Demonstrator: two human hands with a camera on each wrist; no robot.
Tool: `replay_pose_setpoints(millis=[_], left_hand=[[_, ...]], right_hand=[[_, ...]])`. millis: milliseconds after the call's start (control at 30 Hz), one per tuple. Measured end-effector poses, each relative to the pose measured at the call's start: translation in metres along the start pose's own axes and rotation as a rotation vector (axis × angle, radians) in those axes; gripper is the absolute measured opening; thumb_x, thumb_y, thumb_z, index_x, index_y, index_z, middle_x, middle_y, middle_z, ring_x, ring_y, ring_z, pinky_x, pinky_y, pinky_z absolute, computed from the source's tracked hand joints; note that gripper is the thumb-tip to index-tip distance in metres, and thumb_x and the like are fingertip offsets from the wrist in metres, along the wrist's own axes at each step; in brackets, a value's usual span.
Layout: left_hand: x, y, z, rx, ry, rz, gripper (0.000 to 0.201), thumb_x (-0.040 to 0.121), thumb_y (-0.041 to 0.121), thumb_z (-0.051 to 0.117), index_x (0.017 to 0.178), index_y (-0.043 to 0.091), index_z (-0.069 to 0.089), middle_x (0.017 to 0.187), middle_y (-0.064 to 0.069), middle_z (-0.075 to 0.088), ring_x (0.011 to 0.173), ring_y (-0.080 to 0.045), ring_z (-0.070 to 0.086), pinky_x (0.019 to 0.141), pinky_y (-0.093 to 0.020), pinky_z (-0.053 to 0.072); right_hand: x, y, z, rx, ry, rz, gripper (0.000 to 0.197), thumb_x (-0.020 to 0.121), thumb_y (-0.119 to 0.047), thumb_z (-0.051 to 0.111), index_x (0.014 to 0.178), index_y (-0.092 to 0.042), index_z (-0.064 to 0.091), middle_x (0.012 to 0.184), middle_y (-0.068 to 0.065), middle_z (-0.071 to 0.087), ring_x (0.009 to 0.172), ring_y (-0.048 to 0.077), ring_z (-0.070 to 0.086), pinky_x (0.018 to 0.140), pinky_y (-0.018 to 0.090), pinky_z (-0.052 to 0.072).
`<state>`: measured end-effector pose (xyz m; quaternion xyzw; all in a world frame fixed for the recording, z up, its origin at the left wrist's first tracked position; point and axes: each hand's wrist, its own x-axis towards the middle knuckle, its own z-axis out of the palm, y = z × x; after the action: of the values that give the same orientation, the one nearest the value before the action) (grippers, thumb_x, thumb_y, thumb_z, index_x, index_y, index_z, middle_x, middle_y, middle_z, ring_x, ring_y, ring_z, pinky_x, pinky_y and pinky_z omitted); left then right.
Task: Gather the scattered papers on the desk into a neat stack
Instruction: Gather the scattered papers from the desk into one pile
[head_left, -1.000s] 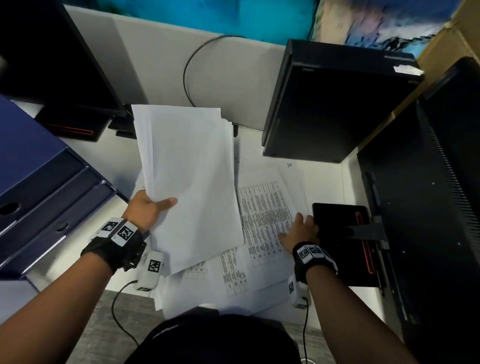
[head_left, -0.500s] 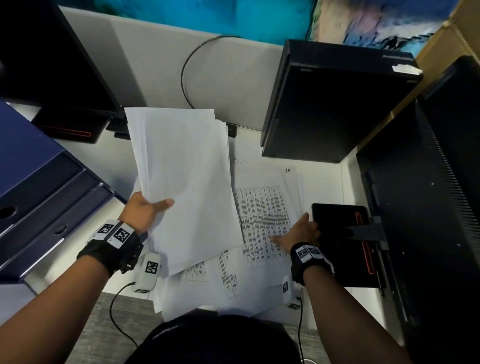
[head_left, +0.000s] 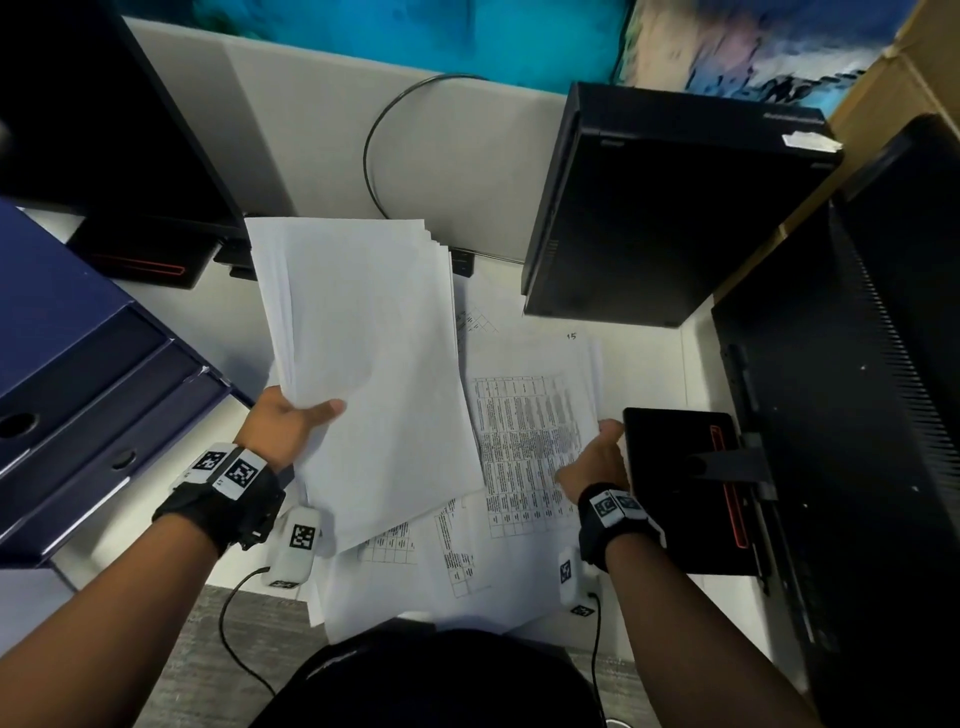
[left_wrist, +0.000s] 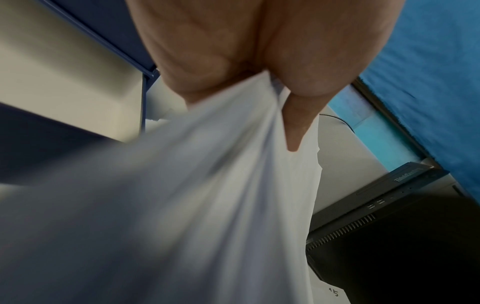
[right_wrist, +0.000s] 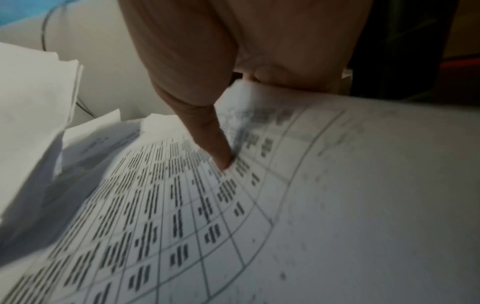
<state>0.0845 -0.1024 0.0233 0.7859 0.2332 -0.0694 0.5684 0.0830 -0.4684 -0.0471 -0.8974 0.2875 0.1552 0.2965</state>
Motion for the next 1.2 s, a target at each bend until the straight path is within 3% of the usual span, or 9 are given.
replay_pose_setpoints(millis=[67,200,400,500,600,700,867,1033,1200], left_hand=[[0.001,-0.001,0.0,0.006,0.01,-0.015,0.036,0.077,0.023,0.081,0.11,0.01,0.072,0.107,-0.013,0.073,0.101,-0.033,0.067,0.096,-0.049,0.05],[0.001,-0.002,-0.001,0.007,0.02,-0.027,0.045,0.068,0.035,0.084,0.106,0.013,0.073,0.103,-0.01,0.074,0.098,-0.032,0.068,0.095,-0.052,0.051],[0.002,0.002,-0.002,0.028,0.024,-0.013,0.037,0.079,0.026,0.08,0.11,0.008,0.071,0.103,-0.014,0.073,0.099,-0.034,0.067,0.095,-0.051,0.05],[0.001,0.005,0.002,0.002,0.012,-0.024,0.044,0.072,0.033,0.083,0.107,0.009,0.073,0.102,-0.013,0.074,0.098,-0.034,0.068,0.094,-0.049,0.051],[-0.002,0.005,0.008,-0.076,-0.077,-0.022,0.056,0.059,0.043,0.087,0.104,0.013,0.074,0.1,-0.008,0.076,0.097,-0.032,0.07,0.095,-0.053,0.051],[-0.016,0.021,0.02,-0.151,-0.225,0.023,0.05,0.065,0.034,0.088,0.106,0.012,0.072,0.103,-0.008,0.076,0.099,-0.029,0.071,0.097,-0.051,0.05],[-0.03,0.037,0.036,-0.302,-0.489,0.071,0.076,0.038,0.057,0.092,0.102,0.019,0.076,0.108,-0.005,0.075,0.1,-0.02,0.071,0.089,-0.04,0.055],[-0.022,0.032,0.04,-0.081,-0.392,-0.049,0.1,0.058,0.097,0.043,0.117,0.021,0.068,0.116,-0.006,0.071,0.112,-0.026,0.065,0.107,-0.047,0.042],[-0.035,0.041,0.058,-0.12,-0.467,0.117,0.054,0.076,0.037,0.079,0.126,0.022,0.063,0.118,0.006,0.071,0.114,-0.012,0.064,0.103,-0.04,0.046]], right_hand=[[0.001,0.001,-0.011,0.037,0.006,-0.017,0.076,0.078,0.001,0.066,0.14,-0.014,0.024,0.089,0.002,0.058,0.065,0.019,0.056,0.058,0.028,0.047],[0.003,0.0,-0.044,0.019,-0.041,-0.121,0.029,0.089,-0.01,0.059,0.117,-0.007,0.061,0.107,0.013,0.069,0.077,0.024,0.063,0.063,0.023,0.046],[-0.016,-0.027,-0.13,0.25,-0.011,-0.399,0.012,0.093,-0.019,0.062,0.103,-0.024,0.066,0.098,-0.006,0.07,0.09,0.018,0.066,0.08,0.032,0.051],[-0.027,-0.043,-0.161,0.637,-0.026,-0.458,0.025,0.088,-0.011,0.069,0.103,-0.032,0.068,0.104,-0.004,0.075,0.102,0.019,0.07,0.087,0.039,0.056],[-0.038,-0.06,-0.166,1.008,-0.143,-0.497,0.038,0.082,-0.004,0.067,0.117,-0.016,0.063,0.114,0.004,0.073,0.11,0.025,0.067,0.086,0.036,0.057],[-0.046,-0.07,-0.142,0.999,-0.258,-0.442,0.027,0.089,0.001,0.061,0.112,-0.013,0.065,0.109,0.009,0.074,0.105,0.032,0.069,0.083,0.042,0.058],[-0.049,-0.056,-0.082,0.874,-0.384,-0.291,0.023,0.091,-0.004,0.062,0.112,-0.014,0.062,0.109,0.013,0.073,0.108,0.039,0.066,0.092,0.056,0.053],[-0.051,-0.044,-0.056,0.872,-0.325,-0.23,0.042,0.078,-0.025,0.079,0.112,-0.019,0.055,0.111,0.009,0.072,0.106,0.029,0.068,0.096,0.057,0.051],[-0.057,-0.041,-0.051,0.811,-0.286,-0.275,0.037,0.086,-0.013,0.071,0.12,-0.02,0.058,0.114,0.001,0.072,0.107,0.018,0.068,0.098,0.046,0.052]])
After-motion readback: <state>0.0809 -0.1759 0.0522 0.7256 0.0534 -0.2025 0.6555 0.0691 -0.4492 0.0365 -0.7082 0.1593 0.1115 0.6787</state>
